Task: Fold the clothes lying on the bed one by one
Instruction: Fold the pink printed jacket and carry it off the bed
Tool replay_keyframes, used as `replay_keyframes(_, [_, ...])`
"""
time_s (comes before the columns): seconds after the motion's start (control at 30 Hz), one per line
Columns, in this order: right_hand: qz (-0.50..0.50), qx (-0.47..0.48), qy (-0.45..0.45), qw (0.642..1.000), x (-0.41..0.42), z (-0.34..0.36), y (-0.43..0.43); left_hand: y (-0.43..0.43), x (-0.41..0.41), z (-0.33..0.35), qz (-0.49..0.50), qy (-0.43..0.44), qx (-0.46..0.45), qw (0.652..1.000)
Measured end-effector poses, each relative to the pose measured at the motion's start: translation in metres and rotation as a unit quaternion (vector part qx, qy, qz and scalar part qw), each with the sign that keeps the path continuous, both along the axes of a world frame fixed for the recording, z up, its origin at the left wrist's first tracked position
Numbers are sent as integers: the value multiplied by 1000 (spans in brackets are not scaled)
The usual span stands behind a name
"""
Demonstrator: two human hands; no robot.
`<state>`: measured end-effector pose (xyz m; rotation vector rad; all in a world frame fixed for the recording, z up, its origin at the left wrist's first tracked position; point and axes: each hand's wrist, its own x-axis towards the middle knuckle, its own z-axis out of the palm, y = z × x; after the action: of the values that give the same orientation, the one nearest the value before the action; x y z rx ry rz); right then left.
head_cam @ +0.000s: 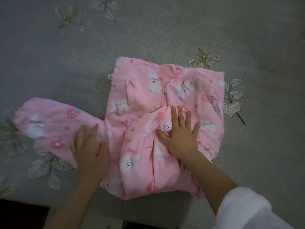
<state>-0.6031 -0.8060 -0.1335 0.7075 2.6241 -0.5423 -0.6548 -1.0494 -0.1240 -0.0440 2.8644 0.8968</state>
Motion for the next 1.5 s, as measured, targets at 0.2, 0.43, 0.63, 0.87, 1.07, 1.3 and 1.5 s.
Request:
replay_keyframes(0.2, [5, 20, -22, 1000, -4, 2, -2, -35, -17, -9, 360, -75, 84, 926])
replay_keyframes(0.43, [31, 34, -85, 995, -12, 7, -1, -45, -39, 0, 491, -111, 318, 803])
replay_keyframes(0.63, [41, 26, -105, 993, -14, 9, 0, -33, -38, 48, 329, -49, 227, 915])
replay_keyframes(0.87, [44, 21, -104, 993, -12, 8, 1, 31, -21, 52, -58, 126, 85, 987])
replay_keyframes(1.07, [25, -29, -53, 998, -8, 8, 3, 94, -4, 16, -311, -77, -89, 943])
replay_keyframes(1.3, [-25, -48, 147, 988, 14, 27, 50, 101, -21, 2, -381, 6, -112, 918])
replay_keyframes(1.5, [34, 41, -40, 998, 3, 6, 76, 133, -42, -14, -420, -55, -163, 891])
